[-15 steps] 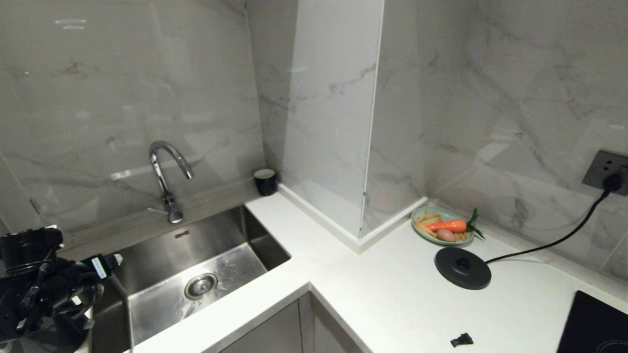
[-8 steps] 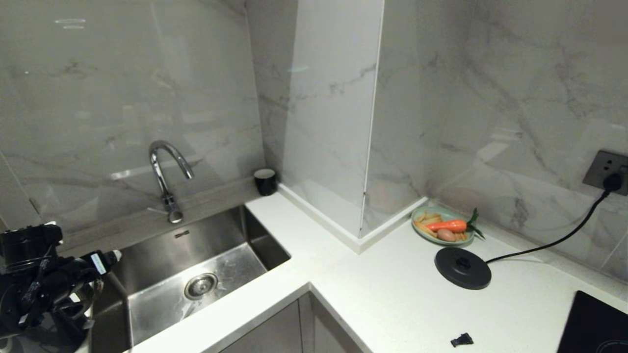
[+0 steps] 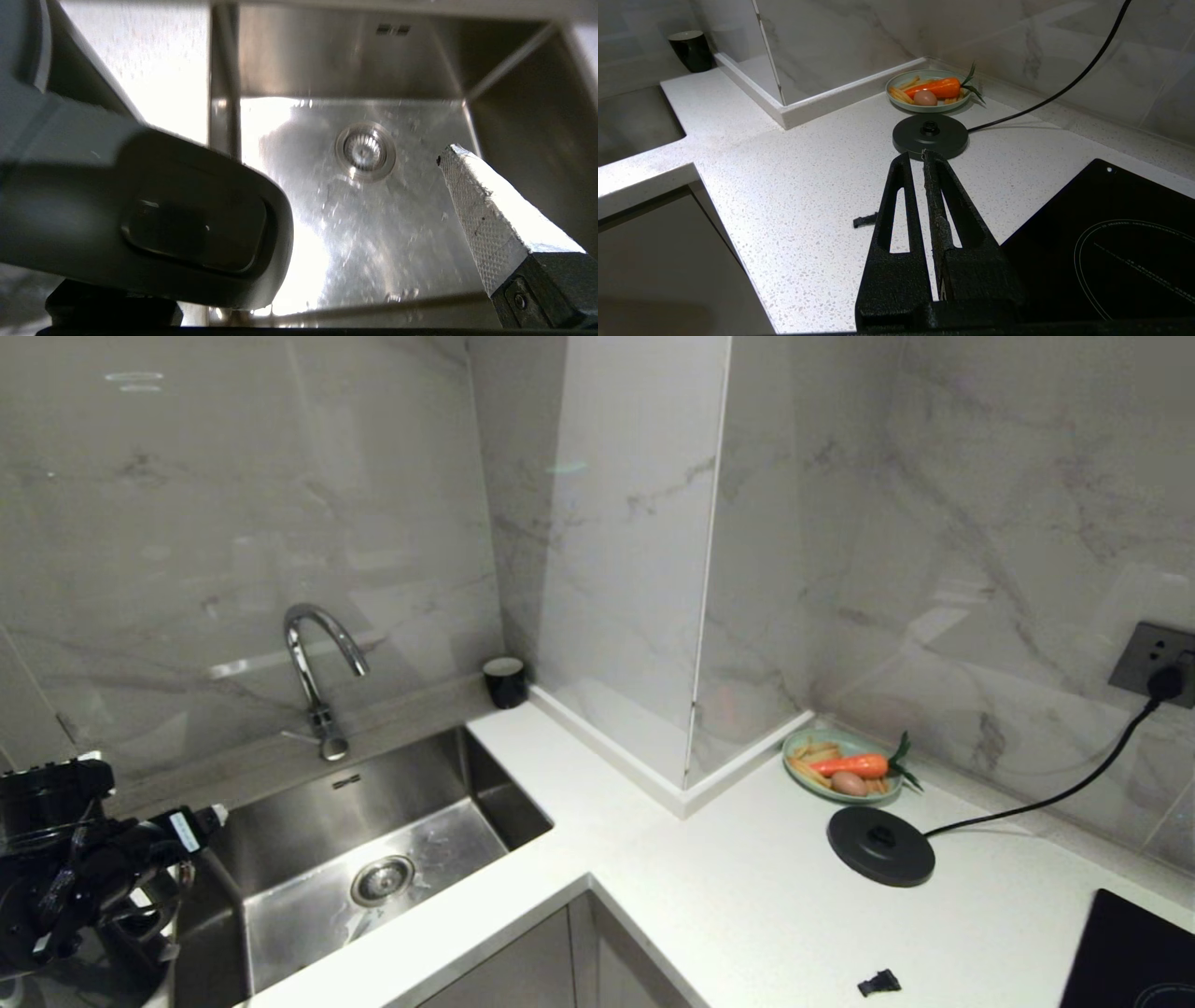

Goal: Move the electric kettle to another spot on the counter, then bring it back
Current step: Grab the kettle

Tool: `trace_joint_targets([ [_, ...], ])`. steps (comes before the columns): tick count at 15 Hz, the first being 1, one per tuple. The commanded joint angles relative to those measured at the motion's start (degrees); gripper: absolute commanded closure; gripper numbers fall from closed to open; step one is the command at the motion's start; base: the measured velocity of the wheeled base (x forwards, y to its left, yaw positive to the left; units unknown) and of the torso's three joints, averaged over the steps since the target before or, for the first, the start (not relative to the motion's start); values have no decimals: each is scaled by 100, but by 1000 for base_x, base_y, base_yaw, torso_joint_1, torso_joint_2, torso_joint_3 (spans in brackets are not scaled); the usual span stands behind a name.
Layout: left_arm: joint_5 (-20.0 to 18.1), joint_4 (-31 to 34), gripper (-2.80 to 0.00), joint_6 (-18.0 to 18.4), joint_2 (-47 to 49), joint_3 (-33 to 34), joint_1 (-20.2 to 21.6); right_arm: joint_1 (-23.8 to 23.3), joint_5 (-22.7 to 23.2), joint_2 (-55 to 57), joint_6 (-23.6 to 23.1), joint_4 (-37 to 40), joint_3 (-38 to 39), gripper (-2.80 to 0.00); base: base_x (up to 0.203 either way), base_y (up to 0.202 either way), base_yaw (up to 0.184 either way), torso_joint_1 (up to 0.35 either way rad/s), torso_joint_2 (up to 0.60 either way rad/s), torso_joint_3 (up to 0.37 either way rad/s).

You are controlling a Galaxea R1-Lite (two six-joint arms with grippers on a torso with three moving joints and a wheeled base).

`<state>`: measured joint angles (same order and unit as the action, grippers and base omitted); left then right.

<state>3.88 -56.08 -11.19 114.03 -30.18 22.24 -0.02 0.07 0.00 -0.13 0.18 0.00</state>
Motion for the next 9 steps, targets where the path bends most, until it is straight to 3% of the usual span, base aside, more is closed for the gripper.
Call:
trace_joint_targets([
  [1,9,-247,-280,-1,54,30,8,2,1,0,3,-1,0,0,0,0,0,0,0,0],
  [9,12,-527,-280,170,192,65,96,-6,1,0,-3,-1,0,0,0,0,0,0,0,0],
])
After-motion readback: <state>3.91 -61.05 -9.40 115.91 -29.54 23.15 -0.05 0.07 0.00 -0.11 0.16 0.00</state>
